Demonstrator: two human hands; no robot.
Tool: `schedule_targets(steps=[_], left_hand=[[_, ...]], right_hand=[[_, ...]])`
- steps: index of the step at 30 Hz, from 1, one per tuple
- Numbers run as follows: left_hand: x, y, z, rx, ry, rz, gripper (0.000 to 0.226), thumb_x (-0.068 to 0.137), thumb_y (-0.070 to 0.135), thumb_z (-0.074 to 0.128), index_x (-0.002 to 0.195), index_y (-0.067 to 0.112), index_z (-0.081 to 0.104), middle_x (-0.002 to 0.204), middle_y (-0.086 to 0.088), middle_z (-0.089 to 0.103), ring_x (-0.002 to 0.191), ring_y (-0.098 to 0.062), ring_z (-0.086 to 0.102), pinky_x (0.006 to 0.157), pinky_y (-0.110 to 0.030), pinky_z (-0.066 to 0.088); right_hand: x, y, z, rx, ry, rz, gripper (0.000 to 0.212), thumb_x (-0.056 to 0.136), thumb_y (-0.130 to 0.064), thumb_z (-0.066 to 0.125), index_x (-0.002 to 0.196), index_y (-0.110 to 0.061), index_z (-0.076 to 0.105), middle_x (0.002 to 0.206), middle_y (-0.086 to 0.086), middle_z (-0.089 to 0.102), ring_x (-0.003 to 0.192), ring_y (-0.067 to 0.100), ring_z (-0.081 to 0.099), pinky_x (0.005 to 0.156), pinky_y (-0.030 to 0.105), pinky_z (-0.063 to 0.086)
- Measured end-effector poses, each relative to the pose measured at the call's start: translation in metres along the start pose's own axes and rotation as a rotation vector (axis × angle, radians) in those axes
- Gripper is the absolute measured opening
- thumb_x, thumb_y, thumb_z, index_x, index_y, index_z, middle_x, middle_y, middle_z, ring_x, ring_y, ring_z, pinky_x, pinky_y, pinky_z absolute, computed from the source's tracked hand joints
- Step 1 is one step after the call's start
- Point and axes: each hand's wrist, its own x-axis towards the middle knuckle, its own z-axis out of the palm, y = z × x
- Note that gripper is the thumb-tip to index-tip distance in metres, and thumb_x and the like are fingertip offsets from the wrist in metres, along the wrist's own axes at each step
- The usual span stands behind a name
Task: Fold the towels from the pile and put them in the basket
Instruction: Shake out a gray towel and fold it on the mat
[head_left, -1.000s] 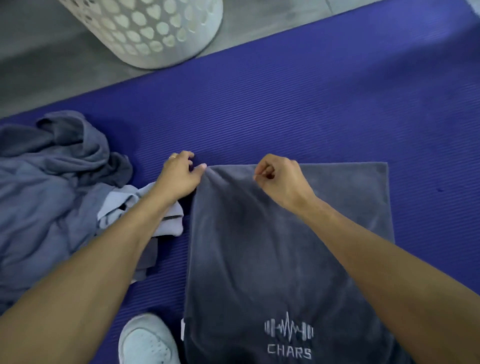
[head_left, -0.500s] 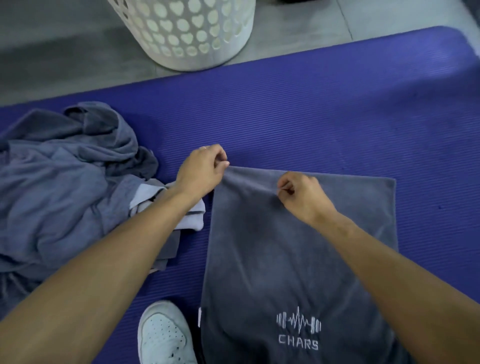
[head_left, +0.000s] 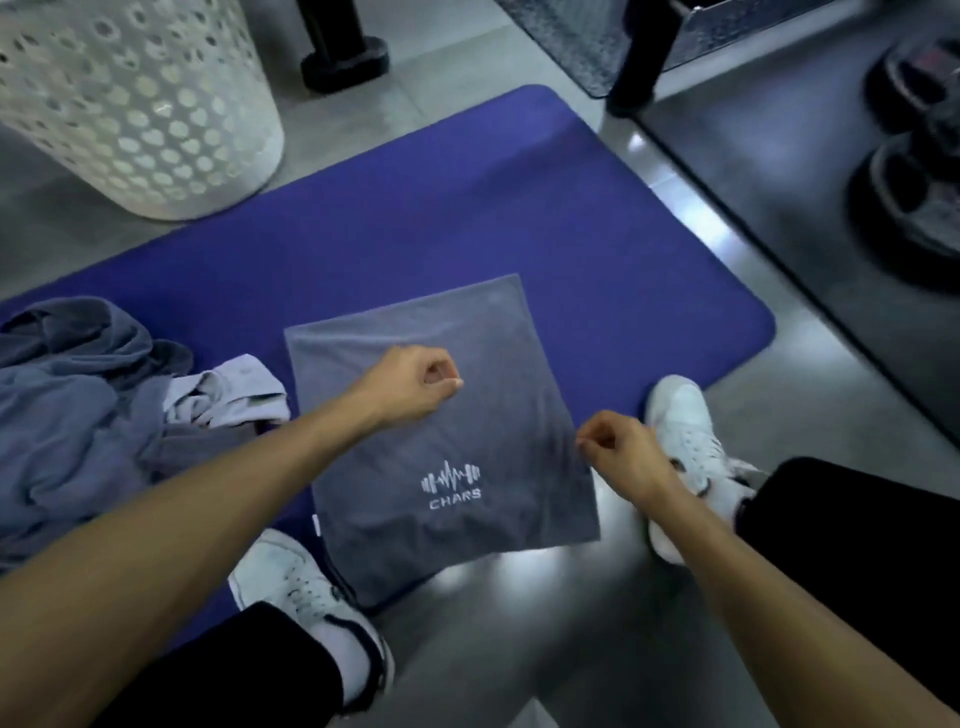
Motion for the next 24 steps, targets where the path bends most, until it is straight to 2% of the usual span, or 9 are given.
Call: schedule_targets(steps=[5, 7, 9, 12, 14, 16, 18, 22, 24], left_hand=[[-0.026, 0.024, 0.056, -0.094, 0.028, -0.069, 0.008, 0.089, 0.026, 0.067, 0.086, 0.018, 0.069, 0.085, -0.006, 0.071, 0.081, -0.021, 0.064, 0.077, -0.032, 0.049], [-0.036, 0.024, 0.078, -0.157, 0.023, -0.101, 0.008, 0.090, 0.022, 0.067, 0.082, 0.020, 0.066, 0.078, -0.007, 0.068, 0.069, -0.015, 0.060, 0.071, -0.032, 0.048], [-0.047, 0.024, 0.097, -0.215, 0.027, -0.150, 0.013, 0.091, 0.014, 0.066, 0.080, 0.021, 0.064, 0.074, -0.006, 0.066, 0.060, -0.005, 0.054, 0.066, -0.027, 0.043], [-0.059, 0.029, 0.126, -0.344, 0.129, -0.220, 0.010, 0.088, 0.021, 0.068, 0.080, 0.025, 0.065, 0.077, -0.012, 0.071, 0.066, -0.015, 0.063, 0.068, -0.029, 0.049], [-0.065, 0.033, 0.142, -0.419, 0.179, -0.253, 0.007, 0.084, 0.029, 0.065, 0.078, 0.032, 0.064, 0.074, -0.002, 0.071, 0.068, -0.013, 0.064, 0.072, -0.030, 0.050], [-0.071, 0.034, 0.153, -0.462, 0.186, -0.261, 0.020, 0.089, 0.018, 0.067, 0.077, 0.034, 0.063, 0.068, 0.012, 0.069, 0.065, 0.001, 0.061, 0.073, -0.027, 0.050], [-0.077, 0.035, 0.160, -0.501, 0.167, -0.299, 0.027, 0.093, 0.008, 0.064, 0.078, 0.030, 0.064, 0.068, 0.014, 0.068, 0.063, 0.004, 0.061, 0.075, -0.025, 0.050], [-0.088, 0.033, 0.168, -0.627, 0.163, -0.400, 0.024, 0.094, 0.003, 0.061, 0.080, 0.022, 0.066, 0.075, -0.003, 0.069, 0.069, -0.016, 0.061, 0.082, -0.036, 0.053], [-0.088, 0.030, 0.171, -0.648, 0.168, -0.430, 0.023, 0.094, 0.002, 0.061, 0.080, 0.020, 0.066, 0.075, -0.004, 0.069, 0.073, -0.021, 0.061, 0.084, -0.040, 0.053]], right_hand=[[-0.043, 0.064, 0.006, -0.050, -0.076, 0.137, 0.007, 0.088, -0.015, 0.064, 0.081, -0.013, 0.065, 0.086, 0.006, 0.071, 0.089, 0.027, 0.067, 0.080, 0.031, 0.050], [-0.048, 0.080, 0.012, -0.070, -0.128, 0.158, 0.013, 0.089, -0.017, 0.063, 0.089, -0.005, 0.069, 0.093, 0.008, 0.072, 0.092, 0.028, 0.066, 0.081, 0.033, 0.051], [-0.046, 0.089, 0.020, -0.073, -0.135, 0.201, 0.016, 0.090, -0.020, 0.063, 0.094, -0.006, 0.068, 0.100, 0.009, 0.071, 0.097, 0.029, 0.065, 0.082, 0.032, 0.049], [-0.035, 0.102, 0.035, -0.061, -0.118, 0.284, 0.019, 0.090, -0.019, 0.058, 0.097, -0.004, 0.067, 0.102, 0.015, 0.070, 0.098, 0.036, 0.064, 0.081, 0.033, 0.049], [-0.033, 0.105, 0.048, -0.020, -0.123, 0.337, 0.022, 0.091, -0.020, 0.061, 0.107, -0.005, 0.065, 0.105, 0.015, 0.069, 0.100, 0.035, 0.064, 0.086, 0.035, 0.051], [-0.031, 0.105, 0.060, 0.037, -0.136, 0.357, 0.029, 0.089, -0.022, 0.066, 0.113, -0.006, 0.063, 0.108, 0.014, 0.068, 0.104, 0.034, 0.063, 0.090, 0.036, 0.051], [-0.025, 0.104, 0.070, 0.102, -0.134, 0.399, 0.030, 0.086, -0.025, 0.070, 0.108, -0.005, 0.065, 0.103, 0.013, 0.069, 0.098, 0.031, 0.064, 0.081, 0.032, 0.050], [-0.019, 0.105, 0.082, 0.320, -0.114, 0.484, 0.020, 0.082, -0.020, 0.075, 0.077, -0.005, 0.063, 0.071, 0.006, 0.064, 0.067, 0.023, 0.059, 0.057, 0.025, 0.039], [-0.021, 0.105, 0.078, 0.452, -0.131, 0.498, 0.016, 0.083, -0.016, 0.076, 0.076, -0.006, 0.065, 0.066, 0.003, 0.061, 0.060, 0.017, 0.053, 0.056, 0.024, 0.039]])
